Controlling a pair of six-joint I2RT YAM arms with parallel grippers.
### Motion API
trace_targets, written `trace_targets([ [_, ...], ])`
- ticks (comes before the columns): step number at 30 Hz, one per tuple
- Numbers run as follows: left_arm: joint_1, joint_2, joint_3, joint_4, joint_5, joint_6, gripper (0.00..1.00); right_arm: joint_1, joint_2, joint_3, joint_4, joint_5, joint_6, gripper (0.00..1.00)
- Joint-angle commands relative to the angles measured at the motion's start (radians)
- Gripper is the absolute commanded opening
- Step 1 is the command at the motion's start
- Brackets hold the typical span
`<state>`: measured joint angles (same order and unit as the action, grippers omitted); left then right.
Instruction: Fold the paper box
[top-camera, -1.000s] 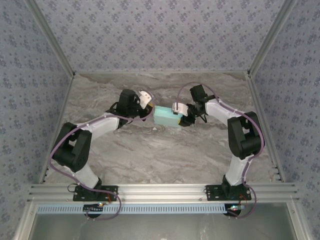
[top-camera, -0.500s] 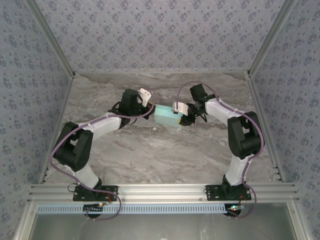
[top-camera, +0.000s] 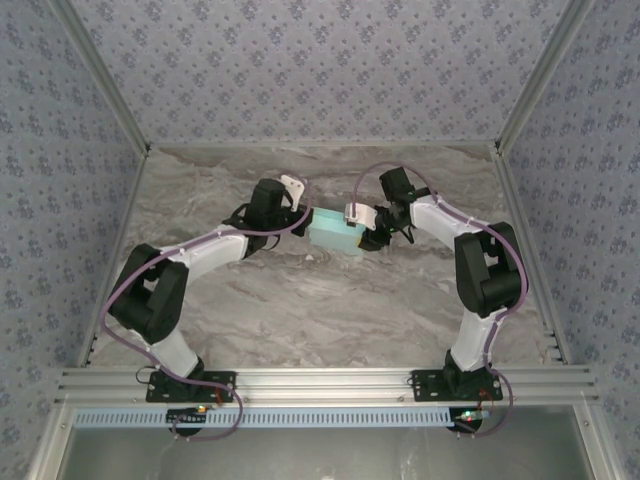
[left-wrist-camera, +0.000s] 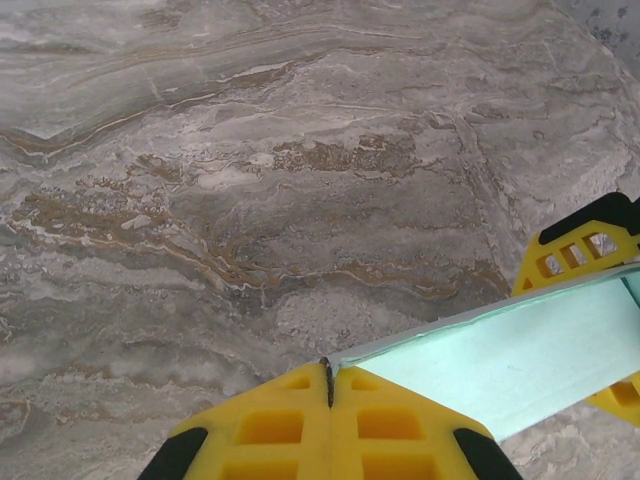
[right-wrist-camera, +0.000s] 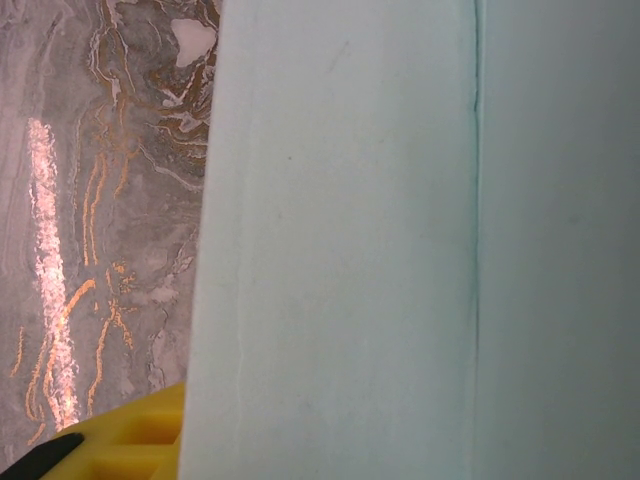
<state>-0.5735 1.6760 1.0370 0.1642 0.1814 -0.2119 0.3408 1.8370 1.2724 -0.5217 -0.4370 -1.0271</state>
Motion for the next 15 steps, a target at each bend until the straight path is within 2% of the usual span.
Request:
trace_targets([
  [1,-0.081,0.032,0.003,0.033,0.144,-0.079,0.02,0.027,0.057,0.011,-0.015,0.063,-0.002,0.42],
  [15,-0.112,0.072,-0.014,0.018,0.116,-0.136,0.03,0.027,0.066,0.010,-0.010,0.078,-0.003,0.42],
])
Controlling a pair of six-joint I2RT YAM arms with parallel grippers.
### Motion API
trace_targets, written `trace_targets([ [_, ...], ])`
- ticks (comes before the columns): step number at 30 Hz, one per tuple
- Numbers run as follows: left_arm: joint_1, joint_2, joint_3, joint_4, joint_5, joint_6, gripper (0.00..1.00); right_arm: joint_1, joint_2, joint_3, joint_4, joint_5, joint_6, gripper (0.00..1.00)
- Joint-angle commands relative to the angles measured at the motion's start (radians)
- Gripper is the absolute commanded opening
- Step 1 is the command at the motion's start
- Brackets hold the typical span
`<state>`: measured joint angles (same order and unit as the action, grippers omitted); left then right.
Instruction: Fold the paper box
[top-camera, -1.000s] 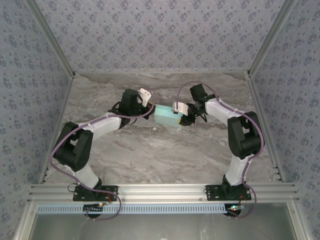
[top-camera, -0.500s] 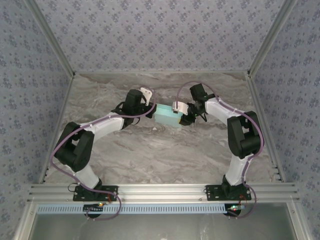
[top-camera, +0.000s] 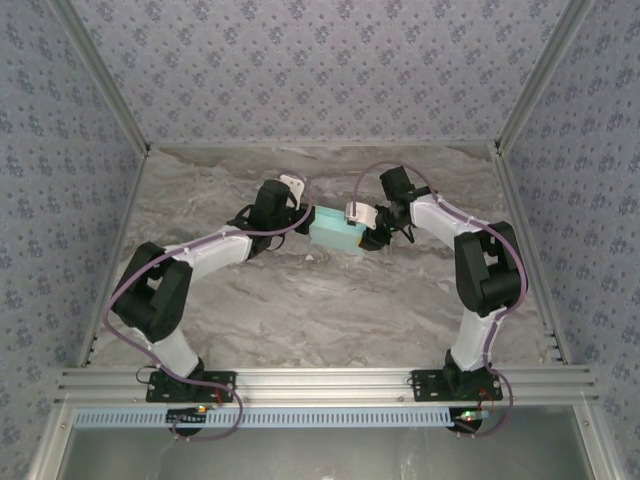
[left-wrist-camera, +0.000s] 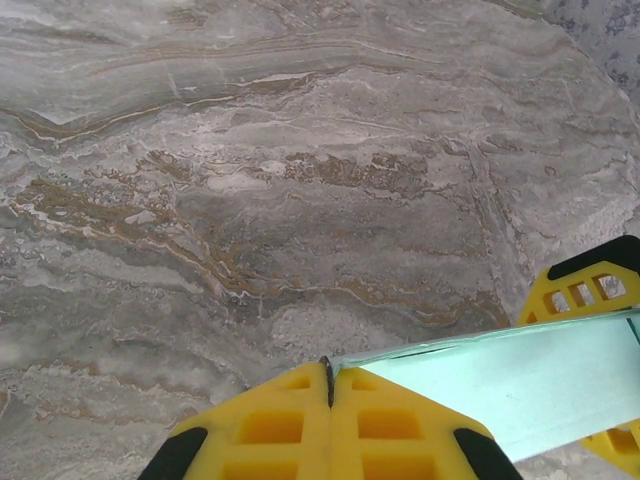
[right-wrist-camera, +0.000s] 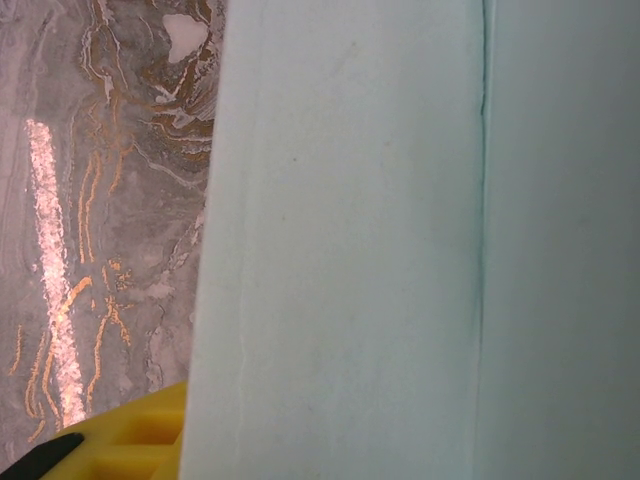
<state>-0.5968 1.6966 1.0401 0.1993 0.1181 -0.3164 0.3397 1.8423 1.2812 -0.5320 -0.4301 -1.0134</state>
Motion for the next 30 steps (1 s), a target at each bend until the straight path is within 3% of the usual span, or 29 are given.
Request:
trace_targets([
  [1,-0.089,0.053,-0.021,-0.018,0.176,-0.037,0.03,0.027,0.060,0.000,0.000,0.066,-0.016,0.42],
  [10,-0.104,0.075,-0.008,-0.146,0.154,-0.138,0.05,0.029,0.060,-0.006,0.003,0.065,-0.022,0.43],
  [15,-0.127,0.080,-0.042,-0.133,0.094,-0.095,0.05,0.029,0.047,-0.010,0.008,0.011,-0.022,0.43],
  [22,-0.133,0.074,-0.091,-0.110,0.028,0.010,0.09,0.029,0.018,-0.033,0.035,0.030,-0.038,0.43],
  [25,-0.133,0.058,-0.098,-0.115,0.024,0.058,0.15,0.032,0.003,-0.056,0.066,0.041,-0.050,0.43],
  [27,-0.127,0.042,-0.131,-0.072,0.004,0.047,0.25,0.033,0.000,-0.069,0.085,0.054,-0.062,0.43],
  [30,-0.071,-0.002,-0.206,0.046,0.136,0.019,0.40,0.036,0.018,-0.066,0.078,0.073,-0.073,0.42],
])
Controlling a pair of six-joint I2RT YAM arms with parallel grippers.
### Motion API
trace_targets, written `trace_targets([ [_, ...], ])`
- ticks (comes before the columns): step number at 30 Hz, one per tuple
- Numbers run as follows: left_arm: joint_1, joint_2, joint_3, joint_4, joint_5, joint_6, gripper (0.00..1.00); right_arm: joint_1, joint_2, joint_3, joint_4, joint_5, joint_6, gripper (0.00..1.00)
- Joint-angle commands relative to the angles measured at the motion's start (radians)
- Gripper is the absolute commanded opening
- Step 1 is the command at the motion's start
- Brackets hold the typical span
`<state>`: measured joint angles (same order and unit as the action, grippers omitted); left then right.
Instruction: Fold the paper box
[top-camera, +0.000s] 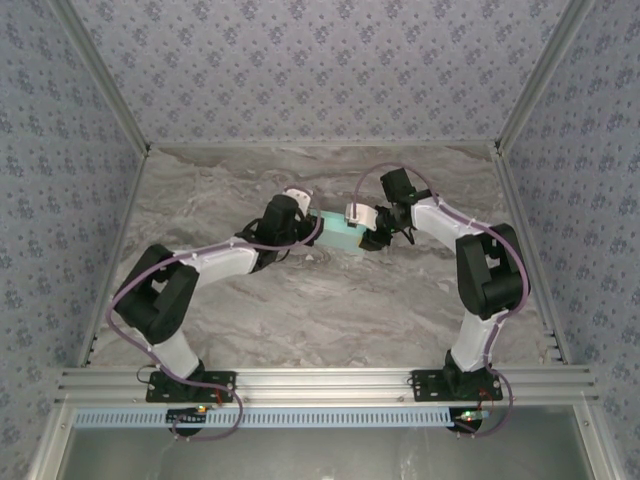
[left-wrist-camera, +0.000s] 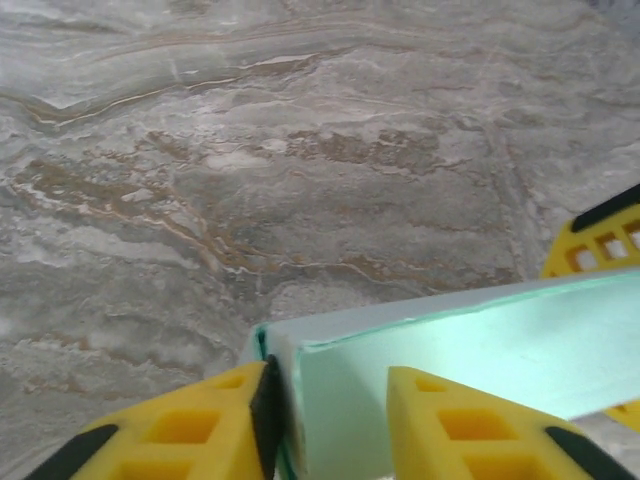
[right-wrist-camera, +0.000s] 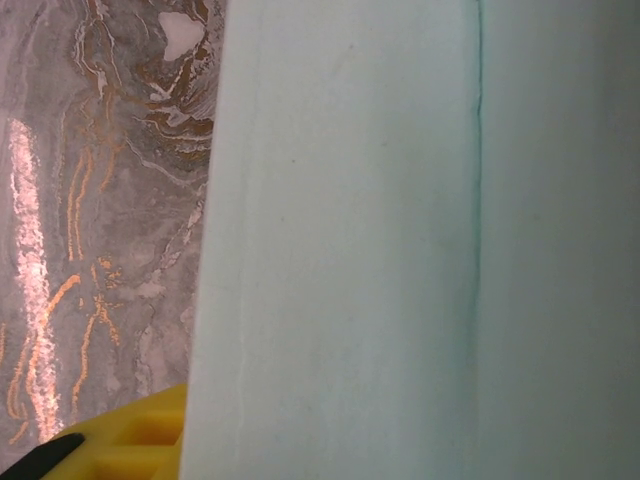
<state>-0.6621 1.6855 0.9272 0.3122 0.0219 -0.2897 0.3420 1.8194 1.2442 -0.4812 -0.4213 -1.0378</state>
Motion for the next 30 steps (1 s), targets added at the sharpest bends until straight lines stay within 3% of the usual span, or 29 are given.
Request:
trace_targets([
  [1,0.014,-0.012,-0.116,-0.028,0.280,-0.019,0.44,0.035,0.047,-0.029,0.025,0.068,-0.051,0.42],
  [7,0.103,-0.204,-0.174,0.045,0.437,-0.043,0.52,0.039,0.059,-0.037,0.029,0.059,-0.047,0.42],
  [10,0.133,-0.281,-0.133,-0.032,0.432,-0.057,0.65,0.037,0.057,-0.030,0.014,0.057,-0.047,0.42],
  [16,0.204,-0.309,-0.021,-0.089,0.529,-0.093,0.67,0.026,0.056,-0.017,-0.006,0.037,-0.032,0.42],
  [19,0.229,-0.280,0.014,-0.077,0.520,-0.133,0.67,0.025,0.059,-0.009,-0.027,0.023,-0.032,0.42],
  [22,0.234,-0.209,0.072,-0.131,0.438,-0.155,0.67,0.025,0.054,-0.008,-0.030,0.011,-0.032,0.42],
  [27,0.240,0.002,0.171,-0.126,0.473,-0.186,0.67,0.023,0.057,-0.003,-0.040,-0.010,-0.036,0.43],
  [30,0.226,0.060,0.213,-0.167,0.429,-0.170,0.67,0.024,0.065,0.007,-0.051,-0.004,-0.030,0.43],
])
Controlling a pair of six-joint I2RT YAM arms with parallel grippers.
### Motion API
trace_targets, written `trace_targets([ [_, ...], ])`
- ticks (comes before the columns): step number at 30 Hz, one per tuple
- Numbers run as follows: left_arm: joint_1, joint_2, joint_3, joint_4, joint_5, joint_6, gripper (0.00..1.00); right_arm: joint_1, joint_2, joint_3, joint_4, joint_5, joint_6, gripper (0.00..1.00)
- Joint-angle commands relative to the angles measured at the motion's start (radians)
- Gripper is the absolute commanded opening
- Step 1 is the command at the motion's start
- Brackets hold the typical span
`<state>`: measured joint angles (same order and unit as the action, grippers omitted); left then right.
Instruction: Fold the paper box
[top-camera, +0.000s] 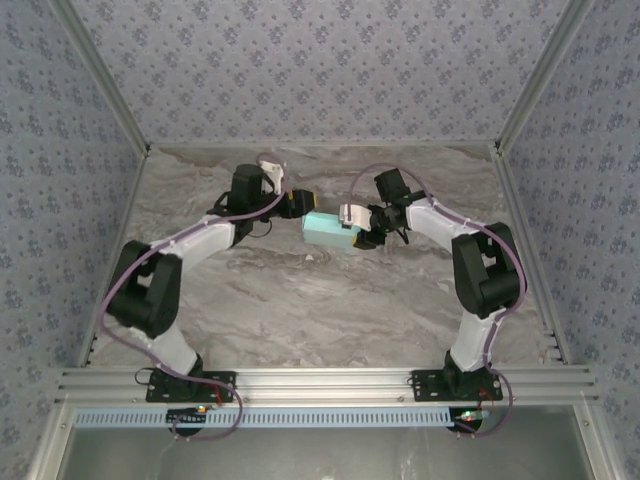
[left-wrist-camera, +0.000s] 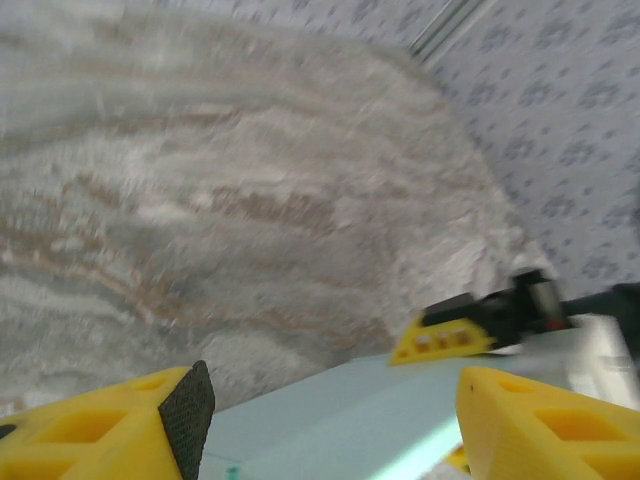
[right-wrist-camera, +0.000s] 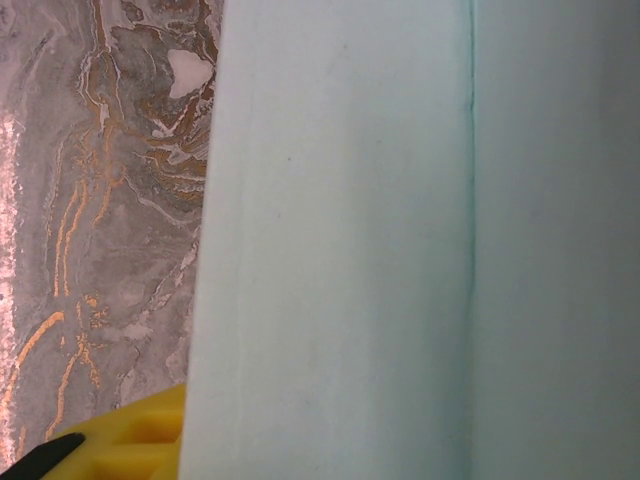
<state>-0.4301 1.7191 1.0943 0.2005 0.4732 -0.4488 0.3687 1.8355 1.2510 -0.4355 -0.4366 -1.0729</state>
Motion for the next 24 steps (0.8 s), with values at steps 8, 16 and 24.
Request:
trace_targets([
  [8,-0.024,0.057,-0.029,-0.108,-0.188,0.083,0.62,-0.023,0.061,0.011,-0.085,-0.033,0.035,0.43],
  [16,-0.030,0.011,-0.172,-0.017,-0.209,0.126,0.61,-0.033,0.064,0.011,-0.077,-0.053,0.055,0.44],
  [24,-0.033,0.060,-0.182,-0.012,-0.301,0.157,0.59,-0.056,-0.028,-0.017,-0.030,-0.188,0.058,0.60],
])
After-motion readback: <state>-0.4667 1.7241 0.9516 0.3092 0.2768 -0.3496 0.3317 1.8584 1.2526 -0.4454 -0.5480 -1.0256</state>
